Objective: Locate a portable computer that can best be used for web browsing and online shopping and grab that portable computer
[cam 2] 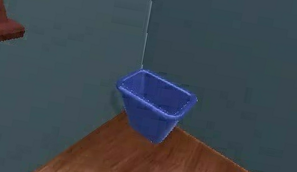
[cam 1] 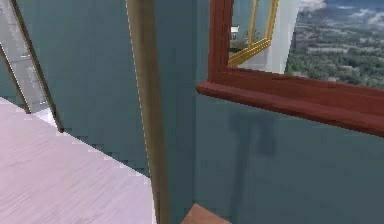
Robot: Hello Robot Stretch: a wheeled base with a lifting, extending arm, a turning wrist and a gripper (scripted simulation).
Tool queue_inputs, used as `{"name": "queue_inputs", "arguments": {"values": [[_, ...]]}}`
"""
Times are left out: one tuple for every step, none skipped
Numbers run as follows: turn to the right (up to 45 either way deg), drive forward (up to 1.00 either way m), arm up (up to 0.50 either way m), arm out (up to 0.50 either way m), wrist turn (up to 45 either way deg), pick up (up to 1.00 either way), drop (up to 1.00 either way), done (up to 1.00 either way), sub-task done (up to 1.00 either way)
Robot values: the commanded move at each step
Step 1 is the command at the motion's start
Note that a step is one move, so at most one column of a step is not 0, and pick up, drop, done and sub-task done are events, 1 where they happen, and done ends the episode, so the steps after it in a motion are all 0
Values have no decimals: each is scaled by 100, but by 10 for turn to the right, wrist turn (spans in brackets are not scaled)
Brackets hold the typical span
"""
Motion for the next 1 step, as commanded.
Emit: {"name": "queue_inputs", "arguments": {"values": [[-120,0,0,0,0,0,0,0,0]]}}
